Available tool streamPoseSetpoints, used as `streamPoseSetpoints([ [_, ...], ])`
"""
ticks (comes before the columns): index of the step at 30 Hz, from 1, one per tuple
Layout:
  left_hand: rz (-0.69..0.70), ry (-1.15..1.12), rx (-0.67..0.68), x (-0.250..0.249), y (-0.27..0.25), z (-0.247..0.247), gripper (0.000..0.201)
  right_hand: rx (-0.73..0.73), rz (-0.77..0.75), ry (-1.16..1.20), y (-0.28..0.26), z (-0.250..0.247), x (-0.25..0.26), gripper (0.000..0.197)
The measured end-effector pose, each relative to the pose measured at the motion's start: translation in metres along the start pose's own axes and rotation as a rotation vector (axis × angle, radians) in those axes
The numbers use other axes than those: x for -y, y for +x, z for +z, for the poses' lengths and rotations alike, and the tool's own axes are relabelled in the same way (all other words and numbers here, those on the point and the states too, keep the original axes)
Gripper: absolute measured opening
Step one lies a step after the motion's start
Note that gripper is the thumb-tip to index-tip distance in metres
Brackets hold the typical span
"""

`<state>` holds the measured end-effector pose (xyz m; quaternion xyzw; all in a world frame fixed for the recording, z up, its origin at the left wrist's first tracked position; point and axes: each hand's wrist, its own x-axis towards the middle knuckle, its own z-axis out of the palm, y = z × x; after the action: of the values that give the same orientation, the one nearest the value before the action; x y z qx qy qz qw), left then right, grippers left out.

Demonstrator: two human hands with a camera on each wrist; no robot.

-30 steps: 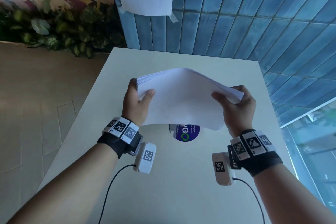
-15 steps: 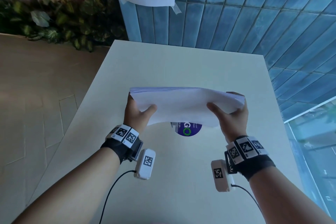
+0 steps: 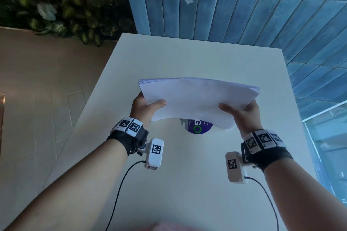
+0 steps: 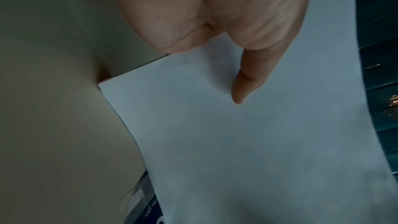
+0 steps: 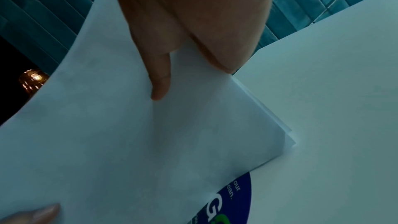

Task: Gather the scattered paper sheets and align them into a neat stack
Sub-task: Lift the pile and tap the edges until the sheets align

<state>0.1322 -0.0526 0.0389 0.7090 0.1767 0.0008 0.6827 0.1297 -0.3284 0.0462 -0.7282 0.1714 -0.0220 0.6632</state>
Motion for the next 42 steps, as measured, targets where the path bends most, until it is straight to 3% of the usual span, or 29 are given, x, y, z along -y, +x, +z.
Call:
streamPoseSetpoints([
  [3,-0.055,-0.004,0.01,0.004,0.002,-0.001,0.05,0.016,0.009,0.01,0.0,-0.001,-0.002,0.072],
  [8,-0.109,0.016,-0.014,0.01,-0.002,0.004,0.03,0.058,0.01,-0.063,-0.006,0.002,-0.005,0.029],
  [13,-0.068,0.025,-0.018,0.006,-0.003,0.008,0.029,0.035,-0.023,-0.049,-0.012,0.008,-0.006,0.031],
  [17,0.0,0.042,-0.08,-0.003,-0.003,0.007,0.048,-0.068,-0.077,-0.029,-0.009,0.007,-0.002,0.042],
  [19,0.037,0.051,-0.083,-0.009,-0.003,0.007,0.043,-0.077,-0.071,-0.007,-0.009,0.004,0.0,0.043],
  [21,0.059,0.065,-0.074,-0.011,-0.005,0.008,0.036,-0.053,-0.048,0.008,-0.01,0.003,0.0,0.031],
  [26,0.008,0.043,-0.125,-0.005,-0.009,0.015,0.023,-0.046,-0.026,0.046,-0.01,0.007,0.003,0.028],
  [33,0.111,-0.015,-0.081,-0.027,-0.005,0.013,0.025,-0.076,-0.125,0.075,-0.01,0.001,0.021,0.025],
  [38,0.099,0.014,-0.053,-0.019,-0.007,0.013,0.032,-0.15,-0.096,0.012,-0.016,0.002,0.005,0.045],
  [42,0.085,0.003,-0.078,-0.015,-0.008,0.015,0.029,-0.153,-0.078,0.06,-0.017,0.006,0.002,0.033],
])
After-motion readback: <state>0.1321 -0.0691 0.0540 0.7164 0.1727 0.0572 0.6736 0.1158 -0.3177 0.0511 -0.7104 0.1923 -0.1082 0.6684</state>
